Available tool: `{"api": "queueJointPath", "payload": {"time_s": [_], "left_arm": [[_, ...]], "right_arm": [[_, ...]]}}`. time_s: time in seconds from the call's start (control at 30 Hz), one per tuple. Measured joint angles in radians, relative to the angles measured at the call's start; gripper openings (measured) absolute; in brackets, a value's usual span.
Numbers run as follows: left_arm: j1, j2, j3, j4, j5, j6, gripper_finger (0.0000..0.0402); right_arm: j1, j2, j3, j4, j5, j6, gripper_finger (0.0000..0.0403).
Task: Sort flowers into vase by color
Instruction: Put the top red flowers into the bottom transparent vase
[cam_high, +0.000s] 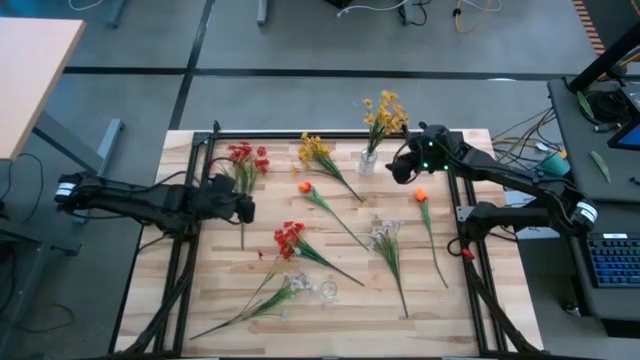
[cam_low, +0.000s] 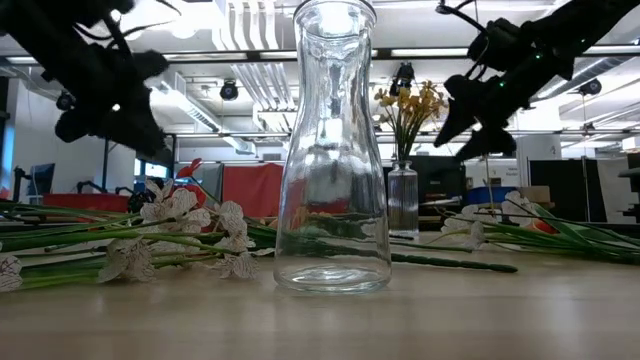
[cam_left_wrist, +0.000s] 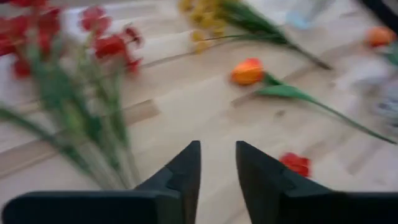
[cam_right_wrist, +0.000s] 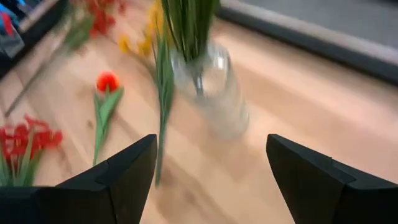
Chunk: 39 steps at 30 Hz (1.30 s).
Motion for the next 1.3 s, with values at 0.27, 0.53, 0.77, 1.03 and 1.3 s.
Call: {"api": "queueJointPath", "payload": {"time_s": [0.27,0.53,0.77,1.03,1.3], "left_arm": [[0.093,0.151,0.021,-0.129,0.095,-0.048,0.0187],[0.165,0.259,0.017,-0.133,0.107,-0.074,0.0252],[0.171,0.38,0.017,-0.09,0.099,-0.098,0.0257],[0.172,0.514,0.016,-0.067,0.131,-0.162,0.0245],[0.171,0.608,0.022,-0.022,0.148,-0.182,0.0215]], "right_arm": [[0.059,-0.004,0.0,-0.15,0.001,0.093,0.0289],[0.128,-0.004,0.0,-0.157,0.0,0.132,0.0281],[0.161,-0.004,0.0,-0.157,0.0,0.138,0.0279],[0.195,-0.012,0.0,-0.157,0.0,0.135,0.0277],[0.201,-0.021,0.0,-0.157,-0.002,0.13,0.0277]]}}
